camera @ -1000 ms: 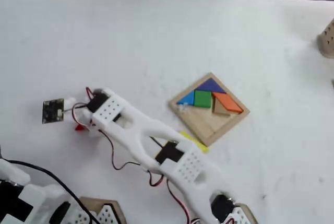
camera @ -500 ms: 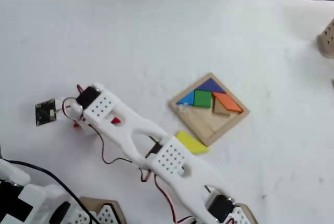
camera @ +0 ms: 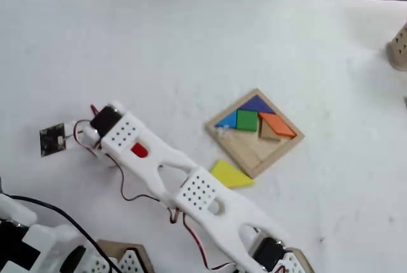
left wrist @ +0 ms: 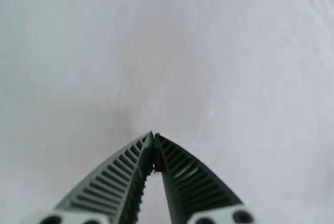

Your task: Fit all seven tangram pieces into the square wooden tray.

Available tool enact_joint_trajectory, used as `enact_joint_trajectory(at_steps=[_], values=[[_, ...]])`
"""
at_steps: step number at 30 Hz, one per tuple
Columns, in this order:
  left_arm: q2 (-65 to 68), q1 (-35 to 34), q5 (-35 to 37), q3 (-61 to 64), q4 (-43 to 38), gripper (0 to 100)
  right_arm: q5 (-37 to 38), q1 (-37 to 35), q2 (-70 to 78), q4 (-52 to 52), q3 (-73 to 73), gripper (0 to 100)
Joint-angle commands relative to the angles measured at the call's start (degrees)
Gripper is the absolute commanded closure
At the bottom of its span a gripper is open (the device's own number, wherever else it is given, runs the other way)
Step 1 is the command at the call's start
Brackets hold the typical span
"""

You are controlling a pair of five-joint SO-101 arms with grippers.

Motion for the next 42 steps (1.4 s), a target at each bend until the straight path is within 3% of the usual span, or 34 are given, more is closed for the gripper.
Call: enact_joint_trajectory(at_steps=[1, 7, 13, 22, 28, 34, 42], values=[[-0.84, 0.31, -0.7, -1.32, 1.58, 97, -3.52, 1.63, 0.13, 1.89, -0.7, 95.6], [-0.84, 0.4, -0.7, -2.02, 3.16, 97, -10.73, 2.51, -0.13, 1.98, -1.14, 88.9], [-0.92, 4.53, -0.7, -2.46, 5.8, 97, -22.95, 2.59, -1.71, 2.15, -6.95, 88.5], [-3.12, 21.05, -0.44, -4.13, 16.79, 98, -28.48, 6.02, -7.96, 2.77, -5.63, 88.5], [-15.87, 31.6, 2.46, -0.62, 21.98, 98, -31.38, 6.73, -21.76, 2.51, 12.22, 88.6], [-22.81, 37.41, 2.99, 8.79, 19.25, 97, -36.48, 7.43, -29.58, -2.95, 28.57, 88.6], [-22.81, 35.21, 2.81, 13.98, 10.81, 97, -36.04, 9.98, -37.49, -3.38, 39.21, 88.5]])
